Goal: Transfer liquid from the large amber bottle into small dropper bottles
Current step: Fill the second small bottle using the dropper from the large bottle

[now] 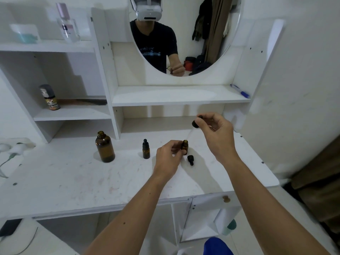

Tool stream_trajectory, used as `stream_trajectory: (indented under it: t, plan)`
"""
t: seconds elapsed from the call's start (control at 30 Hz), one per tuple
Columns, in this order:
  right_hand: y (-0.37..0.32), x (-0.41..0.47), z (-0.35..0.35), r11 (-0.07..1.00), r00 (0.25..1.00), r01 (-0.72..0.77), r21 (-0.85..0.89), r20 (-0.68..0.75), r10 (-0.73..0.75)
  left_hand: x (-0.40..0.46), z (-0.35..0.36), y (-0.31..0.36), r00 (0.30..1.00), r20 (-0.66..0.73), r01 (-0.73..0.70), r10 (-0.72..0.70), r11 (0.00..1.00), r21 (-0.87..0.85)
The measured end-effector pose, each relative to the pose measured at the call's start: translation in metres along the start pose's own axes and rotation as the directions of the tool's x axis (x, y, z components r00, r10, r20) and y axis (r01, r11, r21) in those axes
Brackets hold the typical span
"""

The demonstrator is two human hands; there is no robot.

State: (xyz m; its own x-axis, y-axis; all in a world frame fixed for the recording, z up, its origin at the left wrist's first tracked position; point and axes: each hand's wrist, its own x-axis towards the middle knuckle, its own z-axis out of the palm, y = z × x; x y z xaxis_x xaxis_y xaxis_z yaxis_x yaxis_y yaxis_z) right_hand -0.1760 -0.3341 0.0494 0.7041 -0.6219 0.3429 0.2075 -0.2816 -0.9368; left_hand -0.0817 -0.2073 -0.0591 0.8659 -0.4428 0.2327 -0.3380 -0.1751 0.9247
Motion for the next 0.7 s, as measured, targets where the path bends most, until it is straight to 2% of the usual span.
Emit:
stream_trajectory:
  t: [0.23,0.33,0.47,0.57,0.7]
  plan:
    - [-0.020,-0.009,0.003,0.998,0.999,0.036,0.051,-0.020,-0.035,-0.022,-0.018,0.004,0.999,-0.030,0.045,-0.046,0.999,-0.028]
    - [-0.029,-0.014,0.018,0.994,0.999,0.048,0.096,-0.003,-0.048,-0.042,-0.045,0.002,0.998,-0.008,0.062,-0.063,0.995,-0.073]
    - [-0.039,-0.021,0.049,0.987,0.995,0.067,0.147,0.058,-0.076,-0.065,-0.097,-0.009,0.997,-0.009,0.072,-0.072,0.996,-0.047]
    - [-0.045,-0.028,0.080,0.979,0.988,0.091,0.184,0.104,-0.111,-0.078,-0.139,-0.018,0.993,-0.072,0.092,-0.092,0.996,-0.009]
    - [-0.054,-0.034,0.122,0.972,0.987,0.054,0.230,0.138,-0.087,-0.085,-0.187,-0.028,0.970,-0.204,0.145,-0.132,0.988,0.052]
